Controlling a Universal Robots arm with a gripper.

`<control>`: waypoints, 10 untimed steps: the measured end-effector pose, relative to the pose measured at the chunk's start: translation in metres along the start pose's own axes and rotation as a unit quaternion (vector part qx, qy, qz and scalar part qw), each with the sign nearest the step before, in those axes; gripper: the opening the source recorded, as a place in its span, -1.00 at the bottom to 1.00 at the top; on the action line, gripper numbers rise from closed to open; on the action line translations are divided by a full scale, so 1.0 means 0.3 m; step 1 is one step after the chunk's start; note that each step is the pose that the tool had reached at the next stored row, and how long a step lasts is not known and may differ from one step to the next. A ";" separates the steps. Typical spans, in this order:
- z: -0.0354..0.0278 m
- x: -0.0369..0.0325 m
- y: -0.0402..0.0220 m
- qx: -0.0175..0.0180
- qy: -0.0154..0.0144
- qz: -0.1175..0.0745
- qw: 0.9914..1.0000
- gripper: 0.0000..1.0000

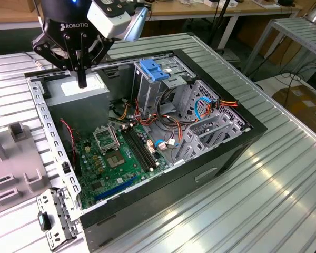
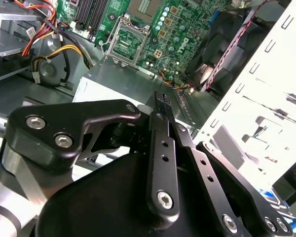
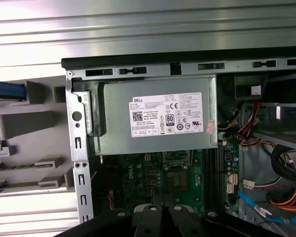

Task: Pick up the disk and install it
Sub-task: 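Reach for the disk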

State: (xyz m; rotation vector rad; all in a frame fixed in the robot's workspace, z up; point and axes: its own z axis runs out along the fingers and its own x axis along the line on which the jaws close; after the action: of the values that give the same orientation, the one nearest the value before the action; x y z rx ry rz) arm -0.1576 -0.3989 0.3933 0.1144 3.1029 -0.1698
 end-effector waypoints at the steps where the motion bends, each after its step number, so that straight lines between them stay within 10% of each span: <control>1: 0.000 0.003 0.000 0.000 0.000 0.000 1.000 -0.79; 10: -0.001 0.019 -0.001 0.000 0.000 0.000 1.000 -0.79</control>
State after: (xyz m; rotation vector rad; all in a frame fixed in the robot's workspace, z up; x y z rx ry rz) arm -0.1634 -0.3989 0.3933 0.1143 3.1030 -0.1699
